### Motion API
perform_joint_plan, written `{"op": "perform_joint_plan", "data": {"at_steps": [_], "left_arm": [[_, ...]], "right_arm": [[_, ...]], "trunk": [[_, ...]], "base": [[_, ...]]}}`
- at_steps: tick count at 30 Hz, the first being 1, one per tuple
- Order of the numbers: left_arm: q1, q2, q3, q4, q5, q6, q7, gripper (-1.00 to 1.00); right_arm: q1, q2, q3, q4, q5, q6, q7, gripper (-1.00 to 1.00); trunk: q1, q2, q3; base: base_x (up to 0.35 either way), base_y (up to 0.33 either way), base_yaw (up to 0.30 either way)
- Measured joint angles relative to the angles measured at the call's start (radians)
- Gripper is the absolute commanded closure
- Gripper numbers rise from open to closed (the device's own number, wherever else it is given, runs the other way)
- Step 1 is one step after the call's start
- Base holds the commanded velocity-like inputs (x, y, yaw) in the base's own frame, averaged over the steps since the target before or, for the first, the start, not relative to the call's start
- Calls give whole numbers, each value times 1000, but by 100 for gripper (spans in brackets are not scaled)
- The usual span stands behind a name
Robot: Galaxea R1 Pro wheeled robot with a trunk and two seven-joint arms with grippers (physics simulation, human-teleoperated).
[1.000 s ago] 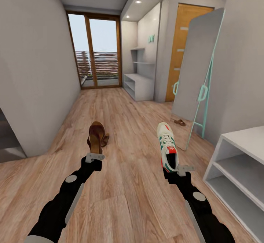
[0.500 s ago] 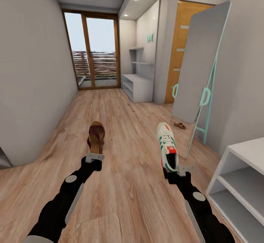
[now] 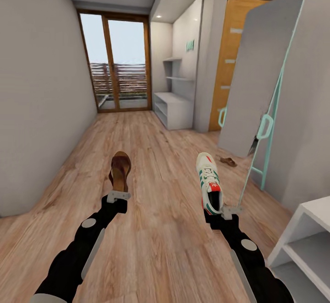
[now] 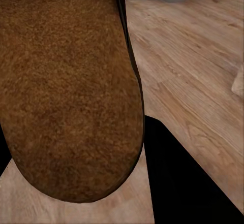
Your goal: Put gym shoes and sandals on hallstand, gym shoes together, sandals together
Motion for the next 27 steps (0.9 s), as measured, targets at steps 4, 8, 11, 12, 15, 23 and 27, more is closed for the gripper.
{"op": "perform_joint_plan", "data": {"at_steps": [4, 8, 11, 12, 15, 23, 27], "left_arm": [[0, 0, 0, 0, 0, 0, -1, 100], [-1, 0, 0, 0, 0, 0, -1, 100], [-1, 0, 0, 0, 0, 0, -1, 100], [-1, 0, 0, 0, 0, 0, -1, 100], [0, 0, 0, 0, 0, 0, -1, 100], [0, 0, 0, 0, 0, 0, -1, 100], [0, 0, 0, 0, 0, 0, -1, 100]], "right_arm": [[0, 0, 0, 0, 0, 0, 0, 100], [0, 0, 0, 0, 0, 0, 0, 100], [0, 0, 0, 0, 0, 0, 0, 100], [0, 0, 0, 0, 0, 0, 0, 100], [0, 0, 0, 0, 0, 0, 0, 100], [0, 0, 0, -1, 0, 0, 1, 100], [0, 0, 0, -2, 0, 0, 1, 100]], "trunk": [[0, 0, -2], [0, 0, -2], [0, 0, -2], [0, 0, -2], [0, 0, -2], [0, 0, -2], [0, 0, -2]], "base": [[347, -138, 129], [347, -137, 26], [347, -137, 5], [347, -137, 1], [347, -137, 1], [347, -137, 0], [347, -137, 6]]}}
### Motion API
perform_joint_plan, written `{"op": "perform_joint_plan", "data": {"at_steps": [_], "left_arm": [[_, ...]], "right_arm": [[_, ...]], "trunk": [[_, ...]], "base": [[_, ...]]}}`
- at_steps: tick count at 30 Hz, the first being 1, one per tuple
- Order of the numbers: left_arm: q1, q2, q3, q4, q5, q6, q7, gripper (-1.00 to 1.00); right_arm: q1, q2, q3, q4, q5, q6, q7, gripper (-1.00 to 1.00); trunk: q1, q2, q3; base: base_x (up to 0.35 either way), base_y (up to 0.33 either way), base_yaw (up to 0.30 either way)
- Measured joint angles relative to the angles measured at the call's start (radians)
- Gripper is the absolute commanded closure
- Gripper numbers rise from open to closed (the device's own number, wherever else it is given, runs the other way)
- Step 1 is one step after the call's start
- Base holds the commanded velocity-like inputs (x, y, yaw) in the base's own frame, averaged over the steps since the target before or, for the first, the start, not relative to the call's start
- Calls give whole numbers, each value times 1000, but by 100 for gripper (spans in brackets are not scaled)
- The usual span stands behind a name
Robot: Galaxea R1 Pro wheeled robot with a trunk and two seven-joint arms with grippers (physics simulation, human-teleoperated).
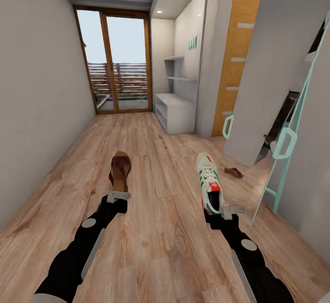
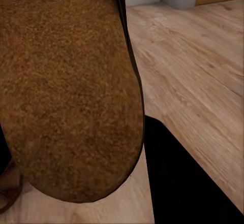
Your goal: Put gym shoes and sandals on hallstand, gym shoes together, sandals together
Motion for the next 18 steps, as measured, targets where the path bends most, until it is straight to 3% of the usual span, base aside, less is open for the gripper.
{"op": "perform_joint_plan", "data": {"at_steps": [8, 18], "left_arm": [[0, 0, 0, 0, 0, 0, 0, 100], [0, 0, 0, 0, 0, 0, 0, 100]], "right_arm": [[0, 0, 0, 1, 0, 0, 0, 100], [0, 0, 0, 1, 0, 0, 0, 100]], "trunk": [[0, 0, -5], [0, 0, -7]], "base": [[347, -127, 119], [347, -74, 11]]}}
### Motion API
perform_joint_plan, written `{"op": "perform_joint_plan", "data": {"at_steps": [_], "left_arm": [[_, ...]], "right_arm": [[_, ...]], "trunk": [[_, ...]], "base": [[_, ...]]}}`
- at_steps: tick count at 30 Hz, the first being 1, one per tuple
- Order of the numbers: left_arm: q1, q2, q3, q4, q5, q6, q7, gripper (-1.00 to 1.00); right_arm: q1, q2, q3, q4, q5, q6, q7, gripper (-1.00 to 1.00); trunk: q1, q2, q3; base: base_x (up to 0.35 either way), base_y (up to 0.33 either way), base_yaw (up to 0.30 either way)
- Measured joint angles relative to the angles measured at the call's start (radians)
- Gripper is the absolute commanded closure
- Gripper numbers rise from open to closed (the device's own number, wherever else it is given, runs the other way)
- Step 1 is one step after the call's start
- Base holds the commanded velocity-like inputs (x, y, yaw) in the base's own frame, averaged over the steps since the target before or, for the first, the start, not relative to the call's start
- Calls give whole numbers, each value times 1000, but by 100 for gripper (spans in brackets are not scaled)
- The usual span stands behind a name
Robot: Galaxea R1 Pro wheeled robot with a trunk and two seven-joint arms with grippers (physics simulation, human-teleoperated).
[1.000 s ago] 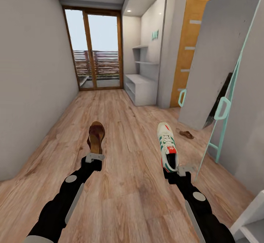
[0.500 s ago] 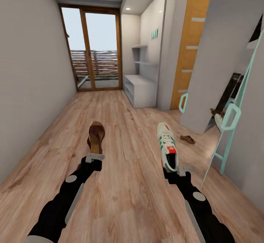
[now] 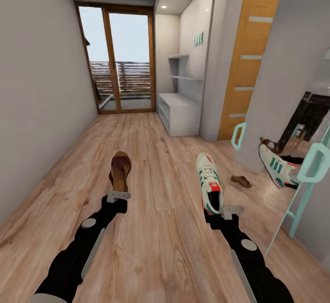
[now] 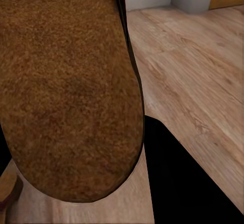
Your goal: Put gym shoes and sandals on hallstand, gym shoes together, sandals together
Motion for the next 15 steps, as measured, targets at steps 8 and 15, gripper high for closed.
{"op": "perform_joint_plan", "data": {"at_steps": [8, 15], "left_arm": [[1, 0, 0, 0, 0, 0, 0, 100], [1, 0, 0, 0, 0, 0, 0, 100]], "right_arm": [[0, 0, 0, 1, 0, 0, 0, 100], [0, 0, 0, 0, 0, 0, 0, 100]], "trunk": [[0, 0, 0], [0, 0, 0]], "base": [[347, -1, 43], [348, 0, 47]]}}
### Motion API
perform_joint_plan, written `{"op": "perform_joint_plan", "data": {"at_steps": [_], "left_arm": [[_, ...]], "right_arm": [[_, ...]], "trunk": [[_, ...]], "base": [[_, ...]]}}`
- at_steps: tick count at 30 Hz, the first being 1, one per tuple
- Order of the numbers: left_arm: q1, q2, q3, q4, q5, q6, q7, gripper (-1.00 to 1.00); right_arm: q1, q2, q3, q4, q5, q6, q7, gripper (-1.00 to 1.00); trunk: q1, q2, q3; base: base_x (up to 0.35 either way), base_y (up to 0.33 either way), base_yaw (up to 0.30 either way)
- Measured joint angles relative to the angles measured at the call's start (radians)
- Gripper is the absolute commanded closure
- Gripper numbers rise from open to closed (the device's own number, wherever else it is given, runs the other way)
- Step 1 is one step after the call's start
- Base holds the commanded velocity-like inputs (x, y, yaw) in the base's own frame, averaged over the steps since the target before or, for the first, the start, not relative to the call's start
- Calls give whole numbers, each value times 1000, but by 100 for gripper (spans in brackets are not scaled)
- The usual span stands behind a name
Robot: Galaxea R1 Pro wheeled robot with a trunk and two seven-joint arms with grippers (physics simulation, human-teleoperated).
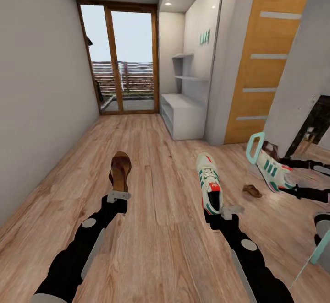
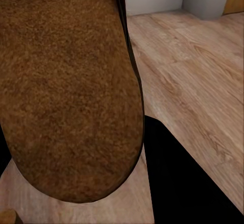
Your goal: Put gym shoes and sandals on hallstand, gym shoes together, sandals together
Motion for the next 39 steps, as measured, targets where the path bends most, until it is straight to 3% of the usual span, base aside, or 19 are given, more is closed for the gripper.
{"op": "perform_joint_plan", "data": {"at_steps": [39], "left_arm": [[0, 0, 0, 0, 0, 0, 0, 100]], "right_arm": [[0, 0, 0, 0, 0, 0, 0, 100]], "trunk": [[0, 0, 0]], "base": [[347, 0, 0]]}}
